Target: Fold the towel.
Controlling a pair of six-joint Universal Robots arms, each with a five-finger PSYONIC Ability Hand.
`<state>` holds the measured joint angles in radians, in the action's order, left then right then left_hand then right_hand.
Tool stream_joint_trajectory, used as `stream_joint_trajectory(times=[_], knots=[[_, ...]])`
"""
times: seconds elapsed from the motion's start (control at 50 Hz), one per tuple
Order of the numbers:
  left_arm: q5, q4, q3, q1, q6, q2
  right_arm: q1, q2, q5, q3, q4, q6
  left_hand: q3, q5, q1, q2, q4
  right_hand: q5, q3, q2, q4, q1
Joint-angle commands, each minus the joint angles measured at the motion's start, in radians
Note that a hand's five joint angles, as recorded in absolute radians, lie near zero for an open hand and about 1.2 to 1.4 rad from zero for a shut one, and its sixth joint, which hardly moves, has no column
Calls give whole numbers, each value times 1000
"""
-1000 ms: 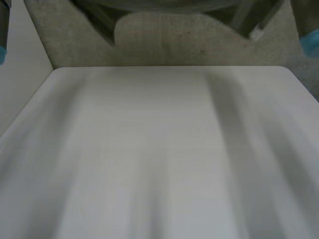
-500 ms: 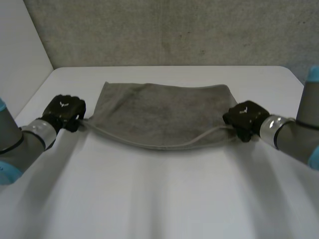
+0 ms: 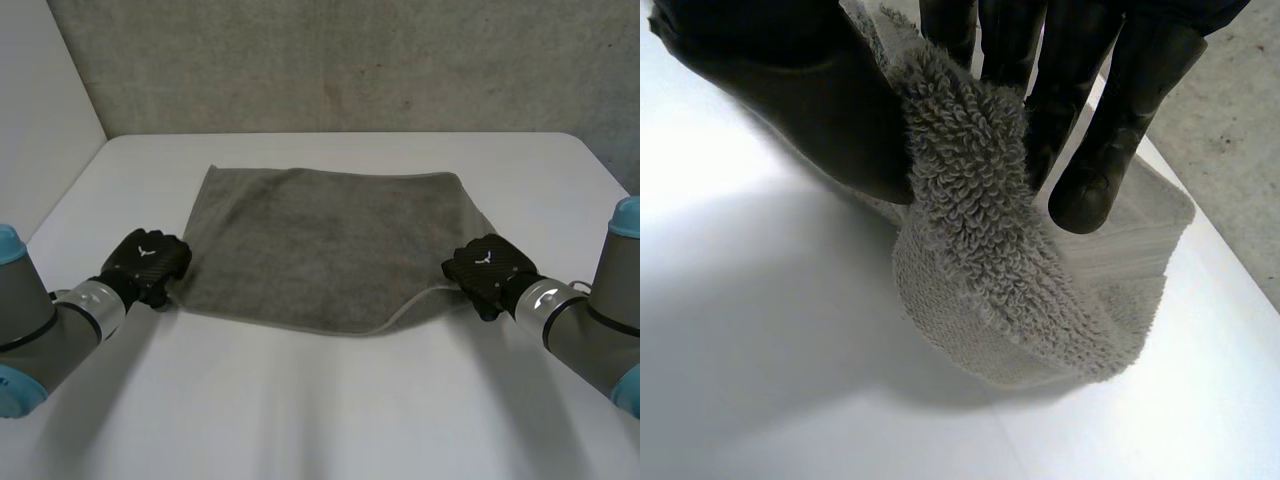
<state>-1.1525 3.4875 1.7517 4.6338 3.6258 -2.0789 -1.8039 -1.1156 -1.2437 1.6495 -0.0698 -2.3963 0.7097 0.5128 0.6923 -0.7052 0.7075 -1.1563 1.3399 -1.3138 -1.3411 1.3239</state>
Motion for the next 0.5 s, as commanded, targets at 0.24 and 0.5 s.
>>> stream_joint_trajectory(times=[0.24, 0.5], knots=[[-179, 169, -21, -23, 8, -67, 3, -9, 0, 39, -31, 2, -65, -42, -47, 60, -62, -65, 56, -83, -55, 72], [-184, 159, -27, -10, 5, -82, 9, -9, -2, 38, -45, -3, 85, 107, 102, -90, 87, -65, 56, -83, -55, 72]])
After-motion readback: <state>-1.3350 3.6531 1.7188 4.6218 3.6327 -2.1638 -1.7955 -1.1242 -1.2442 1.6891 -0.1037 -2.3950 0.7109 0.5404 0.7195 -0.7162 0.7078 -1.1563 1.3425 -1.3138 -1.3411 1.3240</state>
